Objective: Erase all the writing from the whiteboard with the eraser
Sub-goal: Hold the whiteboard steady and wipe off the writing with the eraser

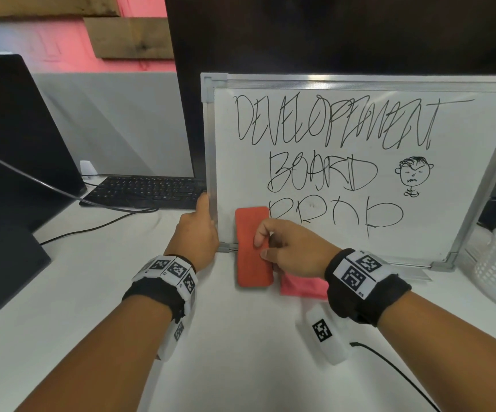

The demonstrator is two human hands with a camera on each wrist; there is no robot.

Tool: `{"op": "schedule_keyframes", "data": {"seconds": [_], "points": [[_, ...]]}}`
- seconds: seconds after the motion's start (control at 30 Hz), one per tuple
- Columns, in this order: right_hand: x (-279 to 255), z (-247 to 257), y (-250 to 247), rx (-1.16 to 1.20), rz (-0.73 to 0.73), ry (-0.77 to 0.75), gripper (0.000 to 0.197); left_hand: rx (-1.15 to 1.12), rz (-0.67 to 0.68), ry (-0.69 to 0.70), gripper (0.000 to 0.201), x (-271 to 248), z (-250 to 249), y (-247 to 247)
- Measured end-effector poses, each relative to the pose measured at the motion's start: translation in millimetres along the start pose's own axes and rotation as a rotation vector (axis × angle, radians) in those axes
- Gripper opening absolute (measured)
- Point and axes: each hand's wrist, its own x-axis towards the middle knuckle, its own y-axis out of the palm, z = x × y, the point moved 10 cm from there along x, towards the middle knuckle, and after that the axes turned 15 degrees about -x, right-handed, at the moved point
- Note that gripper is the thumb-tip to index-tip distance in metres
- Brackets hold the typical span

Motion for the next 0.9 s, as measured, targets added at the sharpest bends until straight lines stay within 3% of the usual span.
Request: {"op": "schedule_keyframes", "data": {"seconds": [0.07, 0.17, 0.3, 0.47, 0.63, 0.77, 0.9], "points": [[-1, -1, 0, -0.009, -0.01, 0.004, 0.023, 0.0, -0.004, -0.005, 0.055, 0, 1, -1], [-4, -1, -14, 0.026, -0.135, 0.002, 0.023, -0.008, -0.003, -0.003, 0.054, 1, 1, 0], [-9, -5, -4, -0.086, -0.004, 0.019, 0.018, -0.012, -0.003, 0.002, 0.054, 1, 1, 0], [-11, -7, -11, 0.007, -0.073, 0.011, 0.022, -0.014, -0.001, 0.006, 0.054, 1, 1, 1], [-14, -11, -1, -0.037, 0.027, 0.051, 0.019, -0.016, 0.001, -0.007, 0.054, 0, 1, 1], [-13, -2, -17, -0.022, -0.092, 0.007, 0.017, -0.01, -0.003, -0.019, 0.052, 1, 2, 0], [-19, -10, -2, -0.084, 0.061, 0.06, 0.019, -0.004, -0.006, -0.014, 0.054, -1, -1, -1]]}}
